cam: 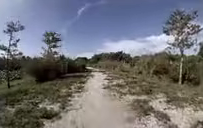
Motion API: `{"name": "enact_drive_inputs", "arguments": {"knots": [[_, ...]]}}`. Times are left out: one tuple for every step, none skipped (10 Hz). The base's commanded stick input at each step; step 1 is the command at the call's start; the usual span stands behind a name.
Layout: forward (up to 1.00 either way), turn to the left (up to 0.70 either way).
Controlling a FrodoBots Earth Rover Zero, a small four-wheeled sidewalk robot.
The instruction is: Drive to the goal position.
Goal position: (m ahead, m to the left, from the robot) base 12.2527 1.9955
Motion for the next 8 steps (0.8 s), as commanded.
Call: {"name": "enact_drive_inputs", "arguments": {"knots": [[0.85, 0.0], [0.85, 0.0], [0.85, 0.0], [0.85, 0.0], [0.85, -0.07], [0.85, -0.33], [0.85, -0.31], [0.85, -0.32]]}}
